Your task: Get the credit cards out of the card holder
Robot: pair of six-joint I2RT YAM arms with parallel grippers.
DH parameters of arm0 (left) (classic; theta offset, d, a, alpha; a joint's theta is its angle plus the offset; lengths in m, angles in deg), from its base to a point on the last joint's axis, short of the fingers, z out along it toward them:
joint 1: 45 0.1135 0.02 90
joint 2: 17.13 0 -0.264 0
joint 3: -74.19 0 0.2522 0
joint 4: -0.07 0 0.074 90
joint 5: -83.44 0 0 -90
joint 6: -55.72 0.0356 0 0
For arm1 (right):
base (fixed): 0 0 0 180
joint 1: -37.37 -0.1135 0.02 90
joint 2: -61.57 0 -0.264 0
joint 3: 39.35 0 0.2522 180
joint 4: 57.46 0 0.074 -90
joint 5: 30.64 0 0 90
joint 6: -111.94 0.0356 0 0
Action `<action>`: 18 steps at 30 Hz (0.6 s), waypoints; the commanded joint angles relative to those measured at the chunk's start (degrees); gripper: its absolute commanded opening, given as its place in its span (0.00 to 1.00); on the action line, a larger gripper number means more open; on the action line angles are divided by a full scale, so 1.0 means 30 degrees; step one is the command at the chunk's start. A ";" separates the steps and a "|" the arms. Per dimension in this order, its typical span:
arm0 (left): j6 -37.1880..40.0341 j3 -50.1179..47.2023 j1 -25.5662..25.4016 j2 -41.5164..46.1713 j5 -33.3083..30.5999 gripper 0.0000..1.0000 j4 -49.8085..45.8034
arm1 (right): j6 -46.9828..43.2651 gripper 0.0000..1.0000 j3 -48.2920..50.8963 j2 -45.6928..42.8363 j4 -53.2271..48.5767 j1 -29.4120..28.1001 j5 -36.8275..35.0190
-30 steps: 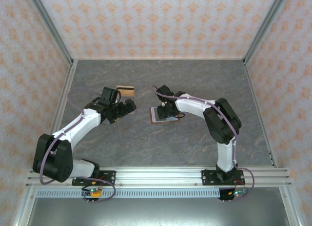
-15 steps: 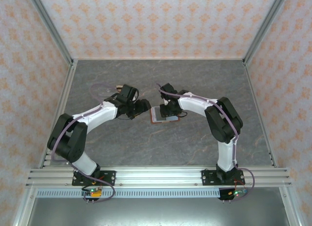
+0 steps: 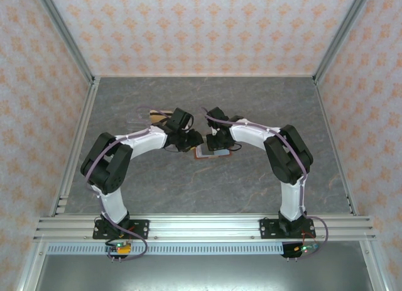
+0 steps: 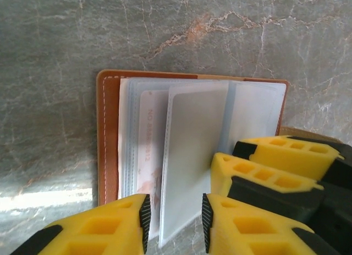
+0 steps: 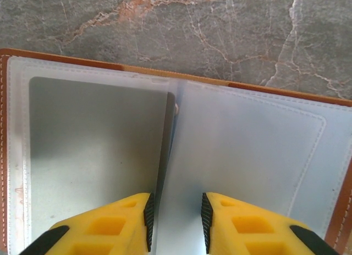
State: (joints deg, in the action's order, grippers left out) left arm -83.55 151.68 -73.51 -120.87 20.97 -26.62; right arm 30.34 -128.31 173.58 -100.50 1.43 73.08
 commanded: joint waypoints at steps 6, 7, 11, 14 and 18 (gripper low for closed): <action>0.0124 0.0871 -0.0135 -0.0952 0.0262 0.30 0.0362 | 0.0188 0.30 0.0693 -0.0157 -0.0202 0.0087 -0.0144; 0.0151 0.0903 -0.0148 -0.1028 0.0231 0.30 0.0319 | 0.0173 0.30 0.0712 -0.0171 -0.0202 0.0087 -0.0148; 0.0181 0.0907 -0.0149 -0.1274 0.0657 0.30 0.0638 | 0.0187 0.30 0.0720 -0.0159 -0.0158 0.0084 -0.0077; 0.0268 0.0951 -0.0159 -0.1337 0.0755 0.29 0.0651 | 0.0172 0.30 0.0751 -0.0183 -0.0074 0.0087 -0.0001; 0.0323 0.0765 -0.0149 -0.1450 0.0814 0.27 0.0712 | 0.0198 0.30 0.1110 -0.0471 0.0466 0.0086 0.0185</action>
State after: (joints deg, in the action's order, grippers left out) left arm -83.73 152.86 -73.51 -124.43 22.85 -25.74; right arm 30.34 -127.18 173.01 -99.03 1.43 73.30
